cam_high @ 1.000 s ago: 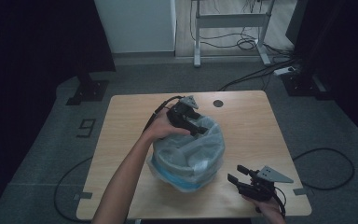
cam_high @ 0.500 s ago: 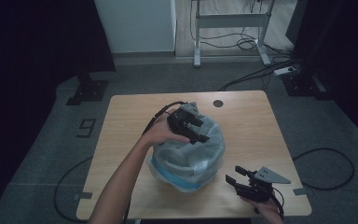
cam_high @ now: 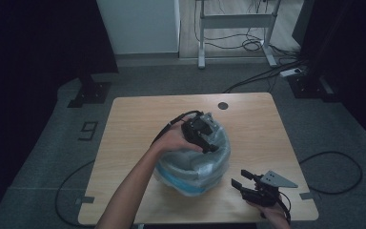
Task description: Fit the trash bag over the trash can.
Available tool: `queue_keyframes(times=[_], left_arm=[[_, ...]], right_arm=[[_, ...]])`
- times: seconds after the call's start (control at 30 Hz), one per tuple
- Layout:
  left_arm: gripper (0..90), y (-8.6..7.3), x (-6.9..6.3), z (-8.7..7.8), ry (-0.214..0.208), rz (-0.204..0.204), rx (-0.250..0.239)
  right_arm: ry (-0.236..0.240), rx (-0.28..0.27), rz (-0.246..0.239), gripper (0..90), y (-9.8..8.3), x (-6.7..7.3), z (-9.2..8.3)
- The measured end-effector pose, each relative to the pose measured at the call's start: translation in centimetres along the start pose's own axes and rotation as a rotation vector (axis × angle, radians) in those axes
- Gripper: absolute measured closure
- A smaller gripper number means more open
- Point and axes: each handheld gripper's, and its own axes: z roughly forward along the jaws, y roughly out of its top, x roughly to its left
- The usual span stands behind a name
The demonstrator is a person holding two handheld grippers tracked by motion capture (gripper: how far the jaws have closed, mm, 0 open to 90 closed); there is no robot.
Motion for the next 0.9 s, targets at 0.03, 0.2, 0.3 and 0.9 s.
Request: queue_keyframes(times=[0.03, 0.2, 0.3, 0.9], left_arm=[[31.1, 0.0, 0.0, -0.3, 0.000, 0.002, -0.009], [31.2, -0.5, 0.3, -3.0, 0.024, -0.014, -0.076], [31.3, -1.0, 0.5, -4.7, 0.039, -0.025, -0.098], [30.9, -6.2, 1.4, -6.3, 0.049, -0.102, 0.019]], right_arm=[[0.000, 0.001, -0.001, 37.7, 0.0, 0.0, 0.0], [-0.002, -0.001, 0.002, 37.7, 0.0, -0.1, -0.1], [-0.002, 0.000, 0.003, 37.7, 0.0, 0.0, 0.0], [0.000, 0.011, -0.003, 37.5, -0.1, 0.3, 0.3]])
